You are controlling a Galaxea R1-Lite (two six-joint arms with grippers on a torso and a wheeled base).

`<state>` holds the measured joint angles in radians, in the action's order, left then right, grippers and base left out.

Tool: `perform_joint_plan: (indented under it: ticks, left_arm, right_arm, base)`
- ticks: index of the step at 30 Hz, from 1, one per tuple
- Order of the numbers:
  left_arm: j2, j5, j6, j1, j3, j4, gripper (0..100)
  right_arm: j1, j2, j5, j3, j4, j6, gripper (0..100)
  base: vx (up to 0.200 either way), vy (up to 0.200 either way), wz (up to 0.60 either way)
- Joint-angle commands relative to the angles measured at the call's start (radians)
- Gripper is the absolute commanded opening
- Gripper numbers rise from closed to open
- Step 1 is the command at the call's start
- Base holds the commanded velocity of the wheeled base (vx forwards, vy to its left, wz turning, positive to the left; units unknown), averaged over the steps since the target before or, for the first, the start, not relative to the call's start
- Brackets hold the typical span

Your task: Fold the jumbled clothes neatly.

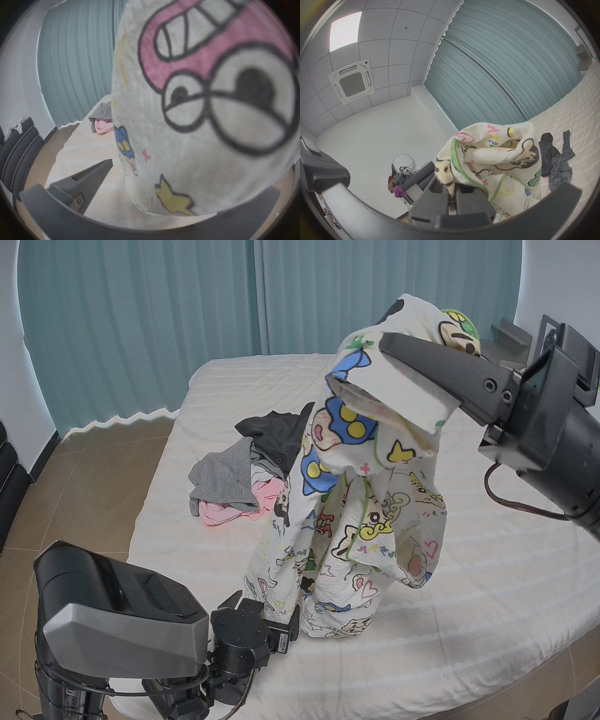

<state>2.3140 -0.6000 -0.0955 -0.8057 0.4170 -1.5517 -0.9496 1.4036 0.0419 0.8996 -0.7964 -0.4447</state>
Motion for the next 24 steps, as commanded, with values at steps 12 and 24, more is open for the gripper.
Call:
perform_joint_plan:
  ticks: [12,24]
  left_arm:
    - [-0.094,0.075,-0.032,0.000,-0.172,-0.002,0]
    - [-0.568,0.143,-0.044,0.100,-0.228,0.030,0]
  right_arm:
    - [0.109,-0.040,0.001,-0.010,0.011,0.001,0]
    - [0.402,-0.189,0.007,-0.205,0.039,-0.003,0]
  base:
    - [0.000,0.000,0.00]
    - [0.000,0.000,0.00]
